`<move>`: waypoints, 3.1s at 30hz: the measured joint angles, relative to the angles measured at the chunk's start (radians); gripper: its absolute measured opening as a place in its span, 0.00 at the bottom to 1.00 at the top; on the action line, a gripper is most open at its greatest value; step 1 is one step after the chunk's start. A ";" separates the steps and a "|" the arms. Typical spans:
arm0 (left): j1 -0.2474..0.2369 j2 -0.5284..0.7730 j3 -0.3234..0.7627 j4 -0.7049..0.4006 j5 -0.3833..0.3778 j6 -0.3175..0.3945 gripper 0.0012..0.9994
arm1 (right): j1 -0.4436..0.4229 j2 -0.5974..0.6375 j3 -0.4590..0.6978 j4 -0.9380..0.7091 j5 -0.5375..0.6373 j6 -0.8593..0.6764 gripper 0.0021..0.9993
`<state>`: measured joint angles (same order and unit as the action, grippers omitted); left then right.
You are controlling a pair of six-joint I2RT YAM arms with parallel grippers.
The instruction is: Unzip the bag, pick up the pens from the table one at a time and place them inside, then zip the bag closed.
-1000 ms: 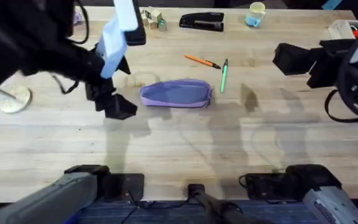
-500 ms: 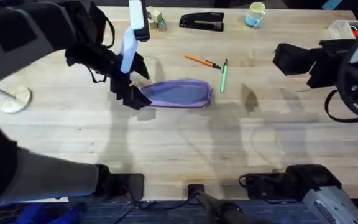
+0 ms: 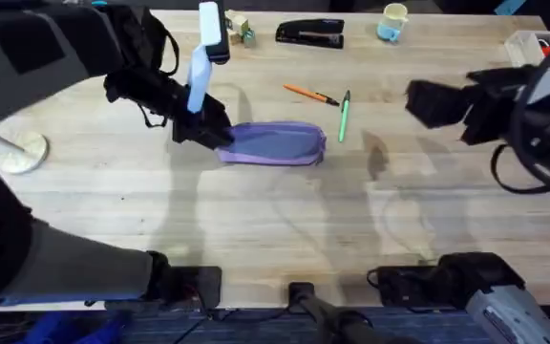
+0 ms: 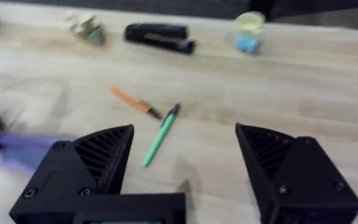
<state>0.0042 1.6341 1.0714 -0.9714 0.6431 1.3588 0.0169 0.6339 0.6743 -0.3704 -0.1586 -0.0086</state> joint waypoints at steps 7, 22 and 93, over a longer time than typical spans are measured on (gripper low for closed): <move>0.000 0.000 0.000 0.000 0.000 0.000 0.04 | 0.133 0.061 0.000 -0.042 -0.104 0.030 1.00; 0.000 0.000 0.000 0.000 0.000 0.000 0.04 | 0.332 0.147 0.000 -0.111 -0.150 0.346 1.00; 0.000 0.000 0.000 0.000 0.000 0.000 0.04 | 0.384 0.631 0.030 0.130 -0.163 0.346 0.03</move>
<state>0.0043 1.6341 1.0714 -0.9714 0.6434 1.3587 0.4011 1.2649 0.7043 -0.2403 -0.3212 0.3369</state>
